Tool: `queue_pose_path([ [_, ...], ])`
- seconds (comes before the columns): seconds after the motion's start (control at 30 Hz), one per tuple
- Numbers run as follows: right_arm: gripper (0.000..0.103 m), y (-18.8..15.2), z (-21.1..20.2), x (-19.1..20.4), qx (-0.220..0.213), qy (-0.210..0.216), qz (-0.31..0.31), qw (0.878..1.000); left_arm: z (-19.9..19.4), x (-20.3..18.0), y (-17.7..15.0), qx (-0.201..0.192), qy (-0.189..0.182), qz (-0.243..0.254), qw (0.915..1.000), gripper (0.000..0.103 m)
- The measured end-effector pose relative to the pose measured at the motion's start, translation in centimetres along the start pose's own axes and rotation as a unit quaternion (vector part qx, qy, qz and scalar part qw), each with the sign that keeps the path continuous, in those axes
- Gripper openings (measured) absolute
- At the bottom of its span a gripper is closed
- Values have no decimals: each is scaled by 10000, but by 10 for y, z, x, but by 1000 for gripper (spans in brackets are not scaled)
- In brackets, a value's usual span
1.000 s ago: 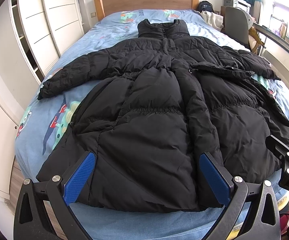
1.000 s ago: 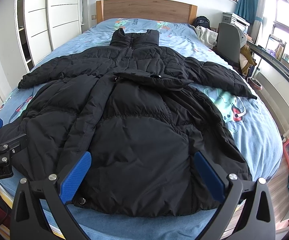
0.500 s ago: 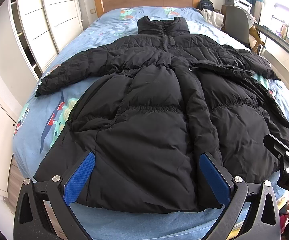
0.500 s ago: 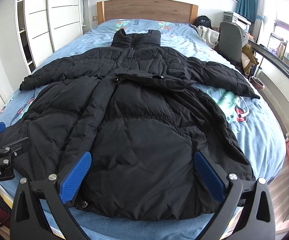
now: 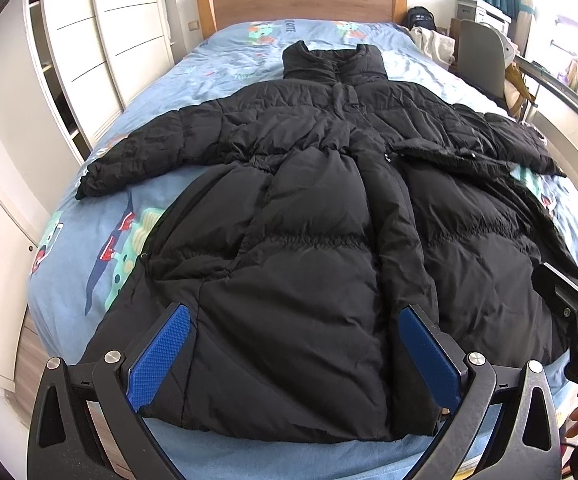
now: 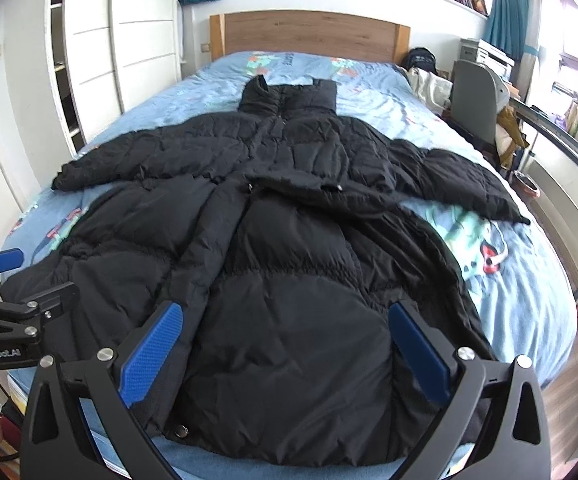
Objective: Fold large clothes
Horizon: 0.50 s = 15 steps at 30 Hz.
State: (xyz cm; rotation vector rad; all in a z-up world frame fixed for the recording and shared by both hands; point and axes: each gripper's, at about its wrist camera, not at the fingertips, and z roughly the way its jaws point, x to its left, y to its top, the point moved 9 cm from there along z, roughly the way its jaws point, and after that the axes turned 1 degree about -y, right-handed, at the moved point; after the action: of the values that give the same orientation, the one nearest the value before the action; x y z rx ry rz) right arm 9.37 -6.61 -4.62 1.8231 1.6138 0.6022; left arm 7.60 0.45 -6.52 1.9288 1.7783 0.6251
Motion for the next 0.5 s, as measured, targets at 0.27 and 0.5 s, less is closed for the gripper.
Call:
queue_pose_path([
  [0.27, 103, 29, 4, -16, -105, 132, 84, 9998, 4, 21, 35, -250, 352, 8, 9991, 103],
  [0.5, 103, 77, 29, -69, -36, -118, 472, 9988, 15, 44, 89, -549, 694, 29, 9961, 103],
])
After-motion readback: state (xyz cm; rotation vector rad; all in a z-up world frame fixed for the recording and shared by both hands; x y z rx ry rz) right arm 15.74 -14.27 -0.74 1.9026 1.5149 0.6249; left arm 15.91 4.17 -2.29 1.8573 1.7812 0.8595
